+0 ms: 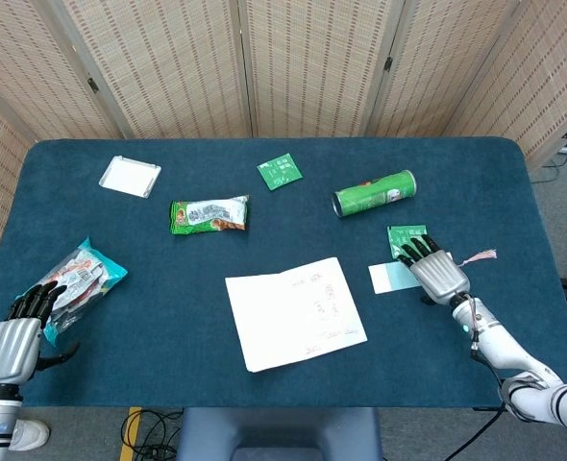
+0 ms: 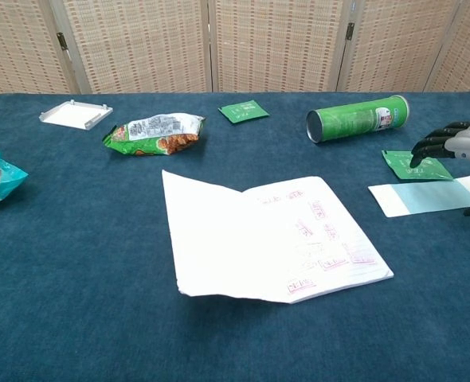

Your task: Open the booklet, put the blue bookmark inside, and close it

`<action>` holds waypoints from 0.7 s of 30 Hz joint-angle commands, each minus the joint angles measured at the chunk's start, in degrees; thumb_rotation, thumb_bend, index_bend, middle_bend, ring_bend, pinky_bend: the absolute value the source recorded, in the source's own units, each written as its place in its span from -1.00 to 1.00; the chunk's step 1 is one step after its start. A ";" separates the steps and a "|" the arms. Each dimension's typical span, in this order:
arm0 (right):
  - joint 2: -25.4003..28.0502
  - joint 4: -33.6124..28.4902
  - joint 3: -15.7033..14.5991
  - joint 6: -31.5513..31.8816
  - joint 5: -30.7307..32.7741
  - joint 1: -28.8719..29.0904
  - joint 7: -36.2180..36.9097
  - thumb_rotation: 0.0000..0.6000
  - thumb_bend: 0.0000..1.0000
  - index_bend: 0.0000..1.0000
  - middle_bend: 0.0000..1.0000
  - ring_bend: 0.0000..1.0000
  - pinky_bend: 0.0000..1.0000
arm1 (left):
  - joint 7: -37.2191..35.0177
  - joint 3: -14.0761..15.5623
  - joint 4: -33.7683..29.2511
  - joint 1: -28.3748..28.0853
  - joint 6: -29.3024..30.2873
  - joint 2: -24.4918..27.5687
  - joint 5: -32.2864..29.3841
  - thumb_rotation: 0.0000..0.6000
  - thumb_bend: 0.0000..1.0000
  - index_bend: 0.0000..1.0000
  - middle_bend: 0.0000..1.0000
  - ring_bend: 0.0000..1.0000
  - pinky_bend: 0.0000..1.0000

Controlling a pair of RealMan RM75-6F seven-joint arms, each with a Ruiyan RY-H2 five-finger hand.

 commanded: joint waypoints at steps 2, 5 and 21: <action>-1.97 2.82 0.36 -2.13 0.16 0.11 0.36 1.00 -0.81 -0.55 -0.78 -0.95 -0.88 | -0.16 0.08 0.14 0.04 -0.07 -0.03 -0.05 1.00 -0.52 -0.70 -0.78 -0.82 -0.67; -3.28 4.53 0.74 -3.01 -0.01 0.39 0.42 1.00 -0.81 -0.55 -0.78 -0.96 -0.88 | -0.35 0.10 0.29 0.09 -0.02 -0.04 -0.09 1.00 -0.52 -0.70 -0.78 -0.82 -0.67; -6.52 8.40 2.14 -6.38 -1.21 2.18 0.18 1.00 -0.74 -0.53 -0.78 -0.98 -0.88 | -1.13 0.08 0.64 0.58 0.63 0.45 -0.20 1.00 -0.52 -0.70 -0.78 -0.82 -0.67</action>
